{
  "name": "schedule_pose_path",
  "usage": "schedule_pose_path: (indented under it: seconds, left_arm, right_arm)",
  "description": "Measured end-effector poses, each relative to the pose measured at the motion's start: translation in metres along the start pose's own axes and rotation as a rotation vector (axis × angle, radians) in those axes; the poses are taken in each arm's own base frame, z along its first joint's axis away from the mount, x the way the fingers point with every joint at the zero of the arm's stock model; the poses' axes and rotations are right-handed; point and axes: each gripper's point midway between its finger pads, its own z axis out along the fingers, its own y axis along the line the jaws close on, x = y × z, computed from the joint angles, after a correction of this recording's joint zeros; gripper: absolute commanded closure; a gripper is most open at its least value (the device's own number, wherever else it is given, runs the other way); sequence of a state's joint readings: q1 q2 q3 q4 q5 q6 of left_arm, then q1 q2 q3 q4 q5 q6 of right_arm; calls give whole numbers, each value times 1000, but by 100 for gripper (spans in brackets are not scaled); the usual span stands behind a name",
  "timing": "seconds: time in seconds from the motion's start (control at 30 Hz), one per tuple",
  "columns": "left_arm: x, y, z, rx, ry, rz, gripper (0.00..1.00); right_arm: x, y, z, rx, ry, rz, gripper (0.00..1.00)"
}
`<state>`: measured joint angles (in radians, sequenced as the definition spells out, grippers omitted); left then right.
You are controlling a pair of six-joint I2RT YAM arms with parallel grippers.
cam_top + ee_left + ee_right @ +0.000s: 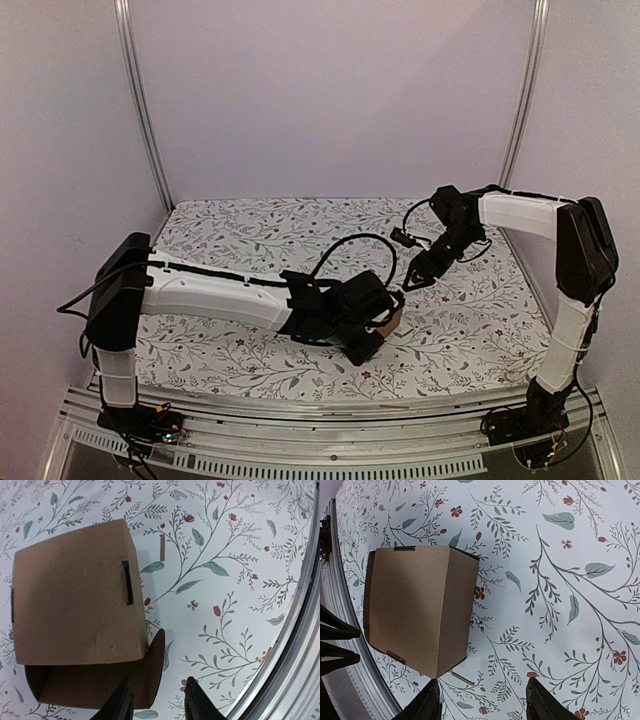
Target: Fold the paper box
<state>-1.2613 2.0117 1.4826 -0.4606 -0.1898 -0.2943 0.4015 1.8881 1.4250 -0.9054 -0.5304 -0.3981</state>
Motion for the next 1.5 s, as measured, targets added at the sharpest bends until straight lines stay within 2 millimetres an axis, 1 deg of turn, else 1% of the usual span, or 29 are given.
schedule_pose_path:
  seconds: [0.13, 0.27, 0.4, 0.53, 0.63, 0.83, 1.0, 1.03, 1.2, 1.33, 1.4, 1.5]
  left_arm:
    - [8, -1, 4, 2, 35, 20, 70]
    - [17, -1, 14, -2, 68, 33, 74]
    - [17, -2, 20, -6, 80, 42, 82]
    - [12, -3, 22, -4, 77, 50, 93]
    - [10, -2, 23, 1, 77, 45, 97]
    - [11, 0, 23, 8, 82, 37, 100]
    - [13, -2, 25, 27, 86, 46, 100]
    - [14, -2, 25, 29, 87, 50, 100]
    - [21, -4, 19, 55, 93, 87, 100]
    - [25, -2, 15, 59, 97, 113, 100]
    - [27, -1, 13, 57, 100, 120, 100]
    - [30, 1, 11, 51, 108, 123, 100]
  right_arm:
    - [0, 3, 1, -15, 0, -2, 44]
    - [2, 5, 4, -35, 6, 2, 43]
    - [4, 4, 9, -45, 19, 9, 44]
    - [5, 5, 10, -57, 20, 13, 44]
    - [5, 8, 11, -75, 18, 15, 43]
    - [8, 17, 18, -156, 29, 41, 39]
    - [9, 23, 29, -242, 43, 80, 40]
    - [10, 24, 31, -253, 46, 86, 41]
    - [13, 28, 40, -297, 67, 115, 54]
    - [13, 34, 50, -311, 90, 111, 63]
    - [13, 38, 54, -325, 100, 115, 66]
    - [12, 41, 56, -335, 106, 122, 68]
